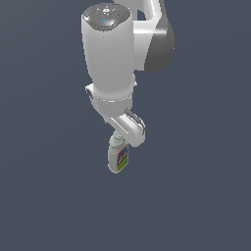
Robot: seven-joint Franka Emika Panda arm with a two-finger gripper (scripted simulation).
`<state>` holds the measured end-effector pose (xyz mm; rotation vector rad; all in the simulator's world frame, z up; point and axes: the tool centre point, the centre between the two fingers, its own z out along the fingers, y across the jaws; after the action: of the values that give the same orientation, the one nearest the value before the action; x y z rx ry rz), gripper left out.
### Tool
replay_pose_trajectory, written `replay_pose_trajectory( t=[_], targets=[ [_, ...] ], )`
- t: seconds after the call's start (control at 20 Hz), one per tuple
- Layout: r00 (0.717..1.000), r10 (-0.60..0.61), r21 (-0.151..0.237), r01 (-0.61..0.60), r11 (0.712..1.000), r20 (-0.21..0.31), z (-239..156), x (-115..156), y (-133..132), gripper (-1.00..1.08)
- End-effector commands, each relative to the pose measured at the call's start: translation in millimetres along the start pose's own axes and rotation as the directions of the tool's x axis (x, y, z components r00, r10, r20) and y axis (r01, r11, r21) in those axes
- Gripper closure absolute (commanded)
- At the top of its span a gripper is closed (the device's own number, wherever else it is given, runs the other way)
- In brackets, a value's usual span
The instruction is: Pick up the object and move it to a goal position.
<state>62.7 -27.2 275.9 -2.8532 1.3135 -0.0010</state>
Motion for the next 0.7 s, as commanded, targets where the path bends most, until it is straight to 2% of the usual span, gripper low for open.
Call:
replay_pose_trajectory(
  t=[0.0, 0.3, 0.6, 0.65],
  targets=[
    [1.0, 0.0, -0.001, 0.0, 1.0, 0.001, 8, 0, 0, -0.92],
    [1.0, 0.003, -0.001, -0.003, 1.0, 0.0, 36, -1, 1, -0.92],
    [1.0, 0.004, -0.001, -0.004, 1.0, 0.0, 46, 0, 0, -0.92],
    [1.0, 0.004, -0.001, -0.004, 1.0, 0.0, 46, 0, 0, 1.08]
  ],
)
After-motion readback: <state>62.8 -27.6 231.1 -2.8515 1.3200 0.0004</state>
